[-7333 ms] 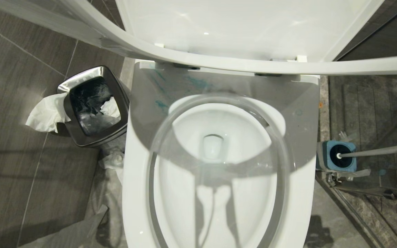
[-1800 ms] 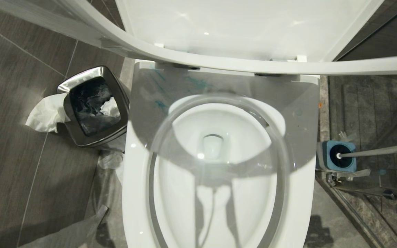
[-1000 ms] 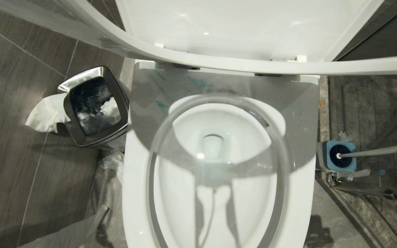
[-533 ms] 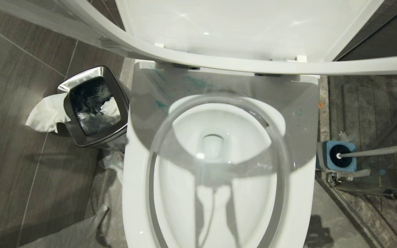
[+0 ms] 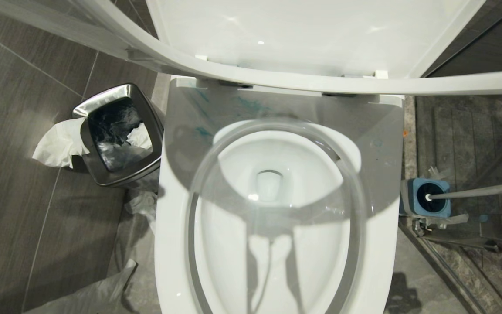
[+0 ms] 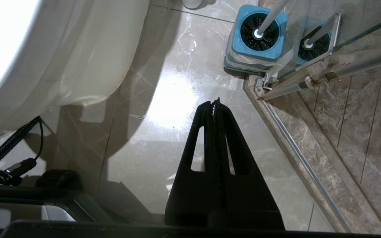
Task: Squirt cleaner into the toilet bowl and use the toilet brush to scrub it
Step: Close the toilet lid
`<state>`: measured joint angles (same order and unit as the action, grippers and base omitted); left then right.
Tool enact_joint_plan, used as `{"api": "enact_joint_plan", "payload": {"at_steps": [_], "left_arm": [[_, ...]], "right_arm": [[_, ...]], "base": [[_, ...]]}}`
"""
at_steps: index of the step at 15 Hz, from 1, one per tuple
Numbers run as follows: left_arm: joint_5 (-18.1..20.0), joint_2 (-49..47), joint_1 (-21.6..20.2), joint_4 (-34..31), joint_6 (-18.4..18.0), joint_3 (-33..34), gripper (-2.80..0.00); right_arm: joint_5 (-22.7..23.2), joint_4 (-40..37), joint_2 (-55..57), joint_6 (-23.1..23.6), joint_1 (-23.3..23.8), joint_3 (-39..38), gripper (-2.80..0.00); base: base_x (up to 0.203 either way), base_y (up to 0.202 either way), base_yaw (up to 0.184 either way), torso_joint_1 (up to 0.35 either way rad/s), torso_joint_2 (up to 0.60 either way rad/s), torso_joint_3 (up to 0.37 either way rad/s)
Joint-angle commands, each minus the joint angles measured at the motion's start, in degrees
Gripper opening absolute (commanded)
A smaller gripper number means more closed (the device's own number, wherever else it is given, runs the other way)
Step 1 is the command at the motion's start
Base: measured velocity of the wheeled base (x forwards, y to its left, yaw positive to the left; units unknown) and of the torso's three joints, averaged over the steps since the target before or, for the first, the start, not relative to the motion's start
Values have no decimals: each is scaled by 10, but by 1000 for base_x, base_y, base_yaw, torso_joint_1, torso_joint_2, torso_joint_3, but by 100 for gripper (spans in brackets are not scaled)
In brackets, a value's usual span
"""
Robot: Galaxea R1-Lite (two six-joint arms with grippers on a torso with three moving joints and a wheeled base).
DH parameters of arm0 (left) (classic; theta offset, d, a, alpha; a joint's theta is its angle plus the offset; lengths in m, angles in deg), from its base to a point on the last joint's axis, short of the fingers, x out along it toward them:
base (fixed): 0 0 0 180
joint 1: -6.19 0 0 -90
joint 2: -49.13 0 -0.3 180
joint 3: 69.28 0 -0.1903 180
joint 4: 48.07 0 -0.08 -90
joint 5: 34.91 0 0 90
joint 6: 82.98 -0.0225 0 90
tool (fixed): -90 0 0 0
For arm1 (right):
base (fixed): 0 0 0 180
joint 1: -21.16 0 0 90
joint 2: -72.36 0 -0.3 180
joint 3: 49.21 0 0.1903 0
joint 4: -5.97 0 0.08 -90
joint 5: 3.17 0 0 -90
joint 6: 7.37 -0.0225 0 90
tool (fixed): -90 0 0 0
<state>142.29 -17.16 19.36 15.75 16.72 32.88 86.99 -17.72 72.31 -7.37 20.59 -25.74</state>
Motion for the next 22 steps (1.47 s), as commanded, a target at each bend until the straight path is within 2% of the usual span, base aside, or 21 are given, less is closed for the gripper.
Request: {"api": "enact_joint_plan", "payload": {"at_steps": [1,11,19,22], "left_arm": [[5,-15,16,5,2,-8,-280],[5,-95,19,5,0,-124,-280],[5,-81,7,5,-11,-121,-280],[5,-40,7,5,16,-60,-280]], "right_arm": [[0,0,0,0,0,0,-280],[0,0,0,0,0,0,-280],[0,0,0,0,0,-1,-280],[0,0,0,0,0,0,-280]], "base": [[0,0,0,0,0,0],[0,0,0,0,0,0],[0,0,0,0,0,0],[0,0,0,0,0,0]]}}
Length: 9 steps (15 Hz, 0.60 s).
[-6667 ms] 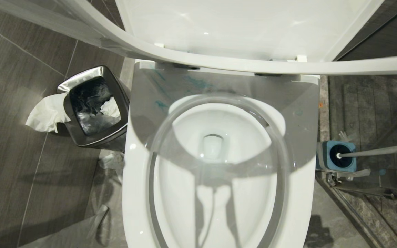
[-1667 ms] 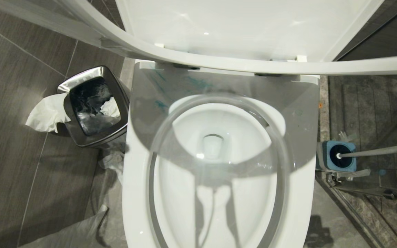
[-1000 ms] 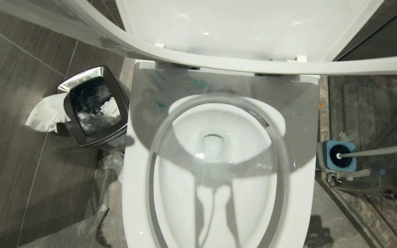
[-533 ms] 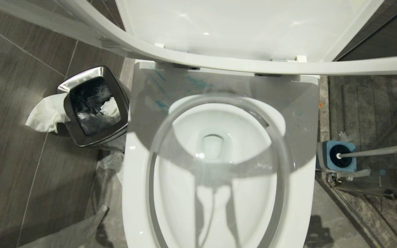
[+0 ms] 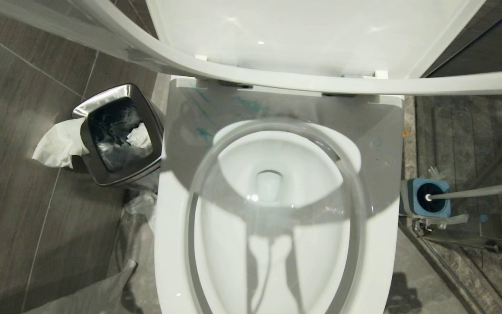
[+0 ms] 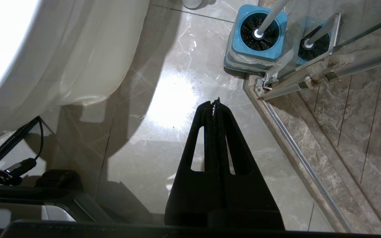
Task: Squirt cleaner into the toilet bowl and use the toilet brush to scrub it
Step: Close the toilet lid
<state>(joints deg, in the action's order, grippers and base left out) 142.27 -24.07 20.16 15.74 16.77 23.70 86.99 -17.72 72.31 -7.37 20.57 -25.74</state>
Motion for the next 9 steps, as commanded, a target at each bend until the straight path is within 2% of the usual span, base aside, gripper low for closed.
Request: {"api": "enact_joint_plan", "payload": {"at_steps": [1,4,9], "left_arm": [[5,50,-1,5,30,62,-280],[5,102,-2,5,47,133,-280],[5,130,-18,5,46,156,-280]], "right_arm": [[0,0,0,0,0,0,-280],[0,0,0,0,0,0,-280],[0,0,0,0,0,0,-280]], "base": [[0,0,0,0,0,0],[0,0,0,0,0,0],[0,0,0,0,0,0]]}}
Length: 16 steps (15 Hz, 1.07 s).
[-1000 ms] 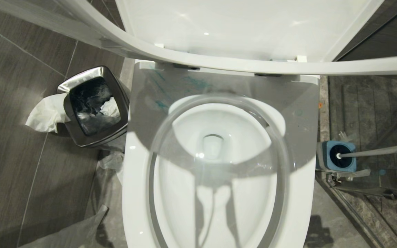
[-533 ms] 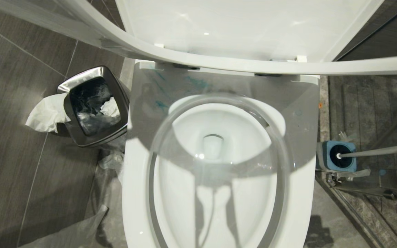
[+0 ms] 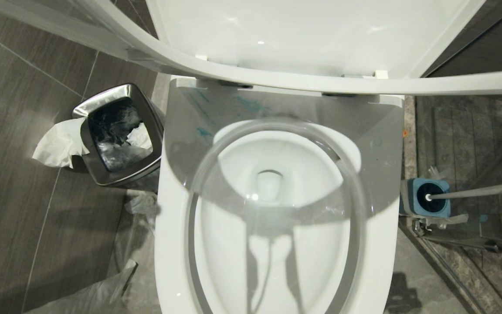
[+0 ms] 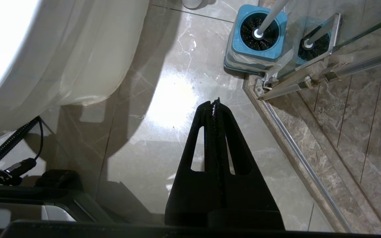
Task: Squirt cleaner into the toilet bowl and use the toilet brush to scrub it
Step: Close the toilet lid
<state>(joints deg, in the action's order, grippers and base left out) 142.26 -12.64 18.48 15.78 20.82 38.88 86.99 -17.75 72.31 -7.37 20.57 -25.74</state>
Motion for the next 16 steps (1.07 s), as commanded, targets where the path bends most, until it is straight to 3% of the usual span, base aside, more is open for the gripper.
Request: {"api": "enact_joint_plan", "payload": {"at_steps": [1,11,16], "left_arm": [[5,20,-2,5,5,8,-280],[5,28,-17,5,3,12,-280],[5,58,-17,5,-5,53,-280]], "right_arm": [[0,0,0,0,0,0,-280],[0,0,0,0,0,0,-280],[0,0,0,0,0,0,-280]], "base": [[0,0,0,0,0,0],[0,0,0,0,0,0],[0,0,0,0,0,0]]}}
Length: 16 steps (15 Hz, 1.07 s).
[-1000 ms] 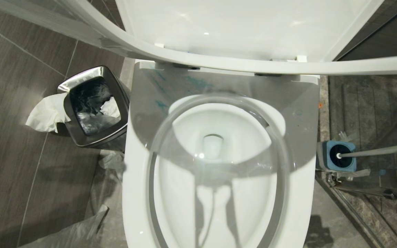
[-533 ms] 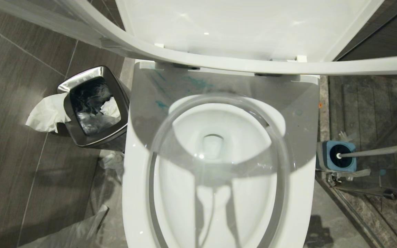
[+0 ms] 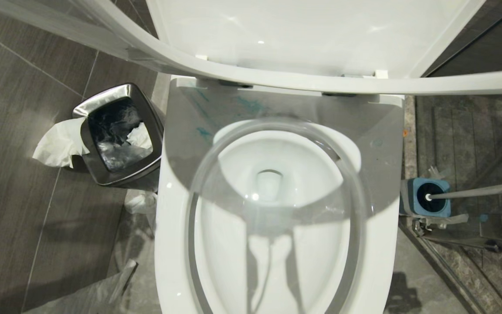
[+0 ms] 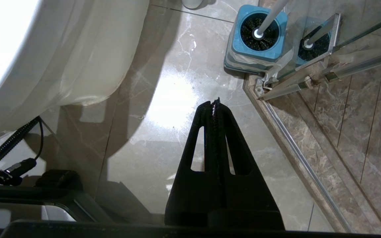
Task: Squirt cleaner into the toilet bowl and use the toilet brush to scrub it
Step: Close the toilet lid
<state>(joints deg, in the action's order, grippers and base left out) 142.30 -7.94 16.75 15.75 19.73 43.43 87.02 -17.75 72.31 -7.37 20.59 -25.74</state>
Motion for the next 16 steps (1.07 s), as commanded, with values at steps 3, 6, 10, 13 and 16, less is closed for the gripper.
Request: {"api": "enact_joint_plan", "payload": {"at_steps": [3,6,10,13,16], "left_arm": [[5,13,0,5,7,10,-280],[5,12,0,5,7,10,-280],[5,11,0,5,7,10,-280],[5,11,0,5,7,10,-280],[5,11,0,5,7,10,-280]], "right_arm": [[0,0,0,0,0,-1,-280],[0,0,0,0,0,0,-280],[0,0,0,0,0,0,-280],[0,0,0,0,0,0,-280],[0,0,0,0,0,0,-280]], "base": [[0,0,0,0,0,0],[0,0,0,0,0,0],[0,0,0,0,0,0],[0,0,0,0,0,0],[0,0,0,0,0,0]]}}
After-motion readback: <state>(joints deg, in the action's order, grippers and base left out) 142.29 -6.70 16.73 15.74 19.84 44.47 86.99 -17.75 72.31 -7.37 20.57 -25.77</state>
